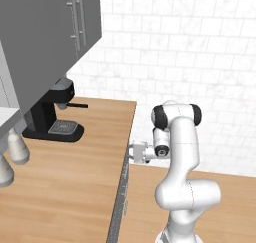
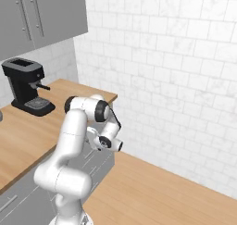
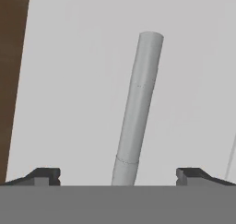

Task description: Take a straw from the drawer in front and place it inside the glass cup on the dining counter.

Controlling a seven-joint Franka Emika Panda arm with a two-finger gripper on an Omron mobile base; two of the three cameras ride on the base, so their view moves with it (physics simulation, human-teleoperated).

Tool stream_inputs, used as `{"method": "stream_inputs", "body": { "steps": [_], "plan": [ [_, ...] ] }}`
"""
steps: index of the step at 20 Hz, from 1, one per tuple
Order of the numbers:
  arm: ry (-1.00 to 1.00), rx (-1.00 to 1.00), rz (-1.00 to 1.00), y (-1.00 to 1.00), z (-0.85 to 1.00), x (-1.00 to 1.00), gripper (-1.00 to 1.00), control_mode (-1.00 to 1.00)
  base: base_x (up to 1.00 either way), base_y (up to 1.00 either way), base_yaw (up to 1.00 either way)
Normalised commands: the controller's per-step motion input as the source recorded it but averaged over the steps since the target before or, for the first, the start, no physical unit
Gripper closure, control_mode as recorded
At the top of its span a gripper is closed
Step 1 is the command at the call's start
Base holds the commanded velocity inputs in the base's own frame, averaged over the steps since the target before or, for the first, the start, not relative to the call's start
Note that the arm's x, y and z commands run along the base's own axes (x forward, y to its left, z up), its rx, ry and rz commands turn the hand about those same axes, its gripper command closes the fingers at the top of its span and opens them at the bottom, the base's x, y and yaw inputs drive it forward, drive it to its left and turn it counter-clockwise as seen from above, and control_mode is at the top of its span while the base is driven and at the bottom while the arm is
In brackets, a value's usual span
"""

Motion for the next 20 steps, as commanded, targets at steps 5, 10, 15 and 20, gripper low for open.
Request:
{"method": "stream_inputs", "body": {
  "steps": [5,10,15,20],
  "plan": [
    [0.0,-0.02,0.0,0.23,-0.22,0.25,-1.0,-1.0,0.0,0.0,0.0],
    [-0.02,-0.01,0.0,0.39,0.0,0.21,-1.0,-1.0,0.0,0.0,0.0],
    [-0.02,-0.01,0.0,0.33,0.01,0.16,1.0,-1.0,0.0,0.0,0.0],
    [-0.02,-0.02,-0.02,0.09,0.0,0.03,1.0,-1.0,0.0,0.0,0.0]
  ]
}}
